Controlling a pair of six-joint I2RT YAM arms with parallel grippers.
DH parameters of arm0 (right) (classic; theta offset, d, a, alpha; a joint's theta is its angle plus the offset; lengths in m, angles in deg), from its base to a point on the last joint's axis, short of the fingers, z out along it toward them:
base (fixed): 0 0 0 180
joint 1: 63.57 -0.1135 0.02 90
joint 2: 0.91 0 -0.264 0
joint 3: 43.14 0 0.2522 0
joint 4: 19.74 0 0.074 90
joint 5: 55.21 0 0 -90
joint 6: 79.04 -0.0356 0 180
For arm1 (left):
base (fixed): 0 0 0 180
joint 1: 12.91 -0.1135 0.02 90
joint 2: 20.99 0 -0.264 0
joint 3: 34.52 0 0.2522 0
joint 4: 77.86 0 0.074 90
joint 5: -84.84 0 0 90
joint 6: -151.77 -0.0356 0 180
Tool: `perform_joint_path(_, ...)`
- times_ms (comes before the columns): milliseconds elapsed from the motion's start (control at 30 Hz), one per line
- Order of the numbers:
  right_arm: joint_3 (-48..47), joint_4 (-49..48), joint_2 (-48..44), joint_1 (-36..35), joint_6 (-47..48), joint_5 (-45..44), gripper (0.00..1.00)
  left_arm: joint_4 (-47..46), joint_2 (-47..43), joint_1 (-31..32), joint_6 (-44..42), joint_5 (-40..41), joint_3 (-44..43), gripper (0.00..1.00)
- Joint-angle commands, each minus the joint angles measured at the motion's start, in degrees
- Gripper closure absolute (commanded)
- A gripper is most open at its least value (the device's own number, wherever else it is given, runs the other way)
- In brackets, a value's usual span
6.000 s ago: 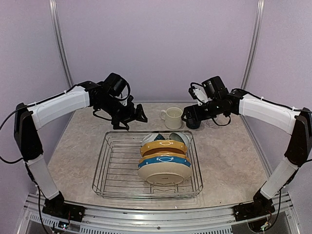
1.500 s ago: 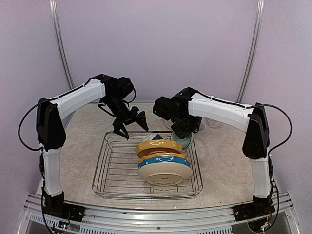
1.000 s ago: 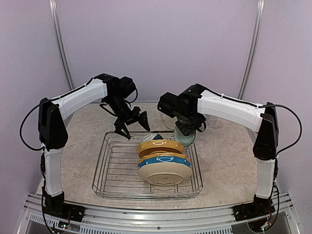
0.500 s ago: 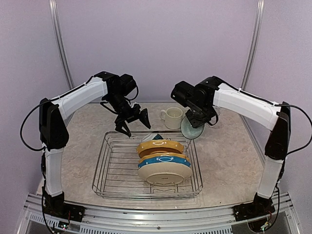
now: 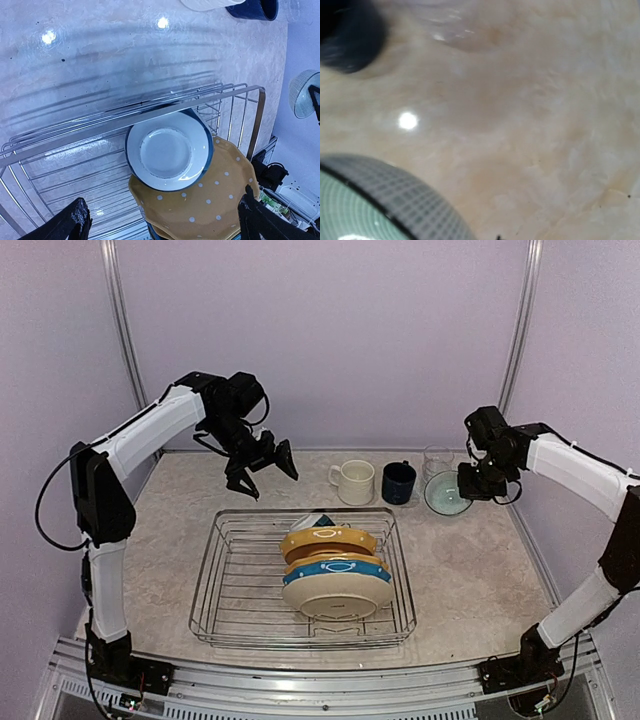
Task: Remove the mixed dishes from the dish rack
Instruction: Place the bowl at the center of the board.
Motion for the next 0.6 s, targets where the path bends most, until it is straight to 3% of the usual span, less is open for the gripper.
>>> perform_joint_path(0, 5.6, -12.1, -1.1, 10.0, -1.2, 11.2, 1.00, 2.8, -2.1, -0.5, 0.5, 2.3, -2.2, 0.01)
perform_joint_path(267, 12.1, -23.9, 3.5, 22.9, -0.9, 17.8, 1.00, 3.3, -2.6, -2.8, 0.0, 3.8, -2.4, 0.01)
perform_joint_path(567, 13.1, -33.9, 11.7, 23.7, 1.9, 20.4, 1.00, 3.7, -0.9, -5.1, -0.4, 3.8, -5.7, 0.01)
